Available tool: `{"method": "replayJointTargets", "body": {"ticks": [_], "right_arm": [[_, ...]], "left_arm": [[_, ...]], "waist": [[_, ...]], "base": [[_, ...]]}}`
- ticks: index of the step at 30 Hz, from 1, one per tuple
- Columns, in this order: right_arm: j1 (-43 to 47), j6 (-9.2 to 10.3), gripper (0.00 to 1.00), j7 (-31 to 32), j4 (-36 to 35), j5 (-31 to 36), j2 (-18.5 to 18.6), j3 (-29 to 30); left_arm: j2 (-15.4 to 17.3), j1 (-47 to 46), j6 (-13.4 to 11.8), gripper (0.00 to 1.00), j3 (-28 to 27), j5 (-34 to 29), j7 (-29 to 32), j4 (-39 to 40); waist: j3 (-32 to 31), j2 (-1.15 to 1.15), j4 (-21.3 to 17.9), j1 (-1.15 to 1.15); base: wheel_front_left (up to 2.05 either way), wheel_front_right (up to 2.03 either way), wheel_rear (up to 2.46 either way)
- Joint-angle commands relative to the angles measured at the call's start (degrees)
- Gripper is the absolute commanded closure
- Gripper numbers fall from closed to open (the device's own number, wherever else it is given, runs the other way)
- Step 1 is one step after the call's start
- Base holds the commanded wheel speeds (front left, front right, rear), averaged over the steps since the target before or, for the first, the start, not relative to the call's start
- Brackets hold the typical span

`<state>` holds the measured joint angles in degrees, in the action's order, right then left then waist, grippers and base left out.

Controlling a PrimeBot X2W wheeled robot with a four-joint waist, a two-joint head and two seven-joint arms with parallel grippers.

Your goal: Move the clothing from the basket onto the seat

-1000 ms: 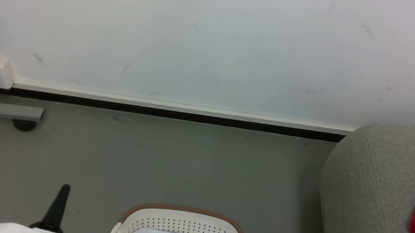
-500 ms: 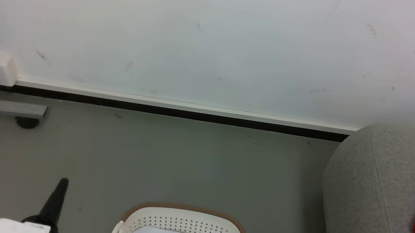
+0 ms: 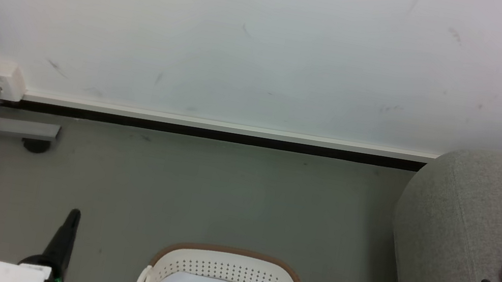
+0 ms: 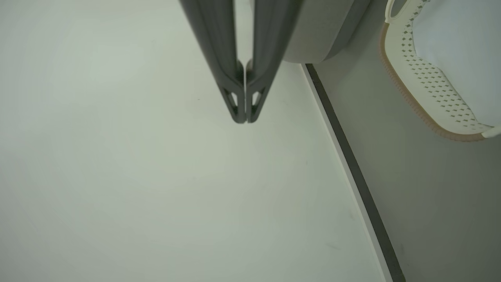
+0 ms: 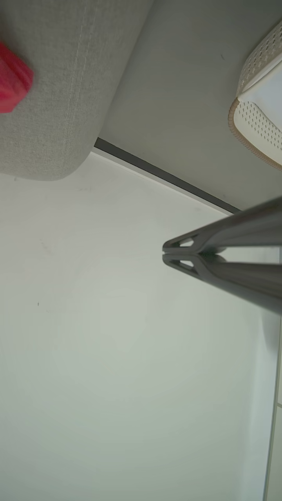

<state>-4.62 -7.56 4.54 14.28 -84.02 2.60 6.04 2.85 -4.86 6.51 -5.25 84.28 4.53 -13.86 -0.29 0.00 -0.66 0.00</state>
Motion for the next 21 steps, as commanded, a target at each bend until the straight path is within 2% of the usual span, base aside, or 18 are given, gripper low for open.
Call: {"method": "replayJointTargets", "body": {"ticks": [1,21], "right_arm": [[-1.0,0.12,1.00,0.4,-0.4,-1.4,0.5,0.3],[-2.0,0.13,1.00,2.2,-0.4,-8.4,0.5,0.6]], "left_arm": [[0.2,-0.9,0.4,1.00,-0.4,1.5,0.4,0.0],[0.1,-1.7,1.1,1.00,-1.5,8.5,2.3,-0.3]], "waist": [[0.0,0.00,0.1,0.00],[0.5,0.00,0.7,0.00]], "base": [[0.00,0.00,0.00],[0.00,0.00,0.00]]}}
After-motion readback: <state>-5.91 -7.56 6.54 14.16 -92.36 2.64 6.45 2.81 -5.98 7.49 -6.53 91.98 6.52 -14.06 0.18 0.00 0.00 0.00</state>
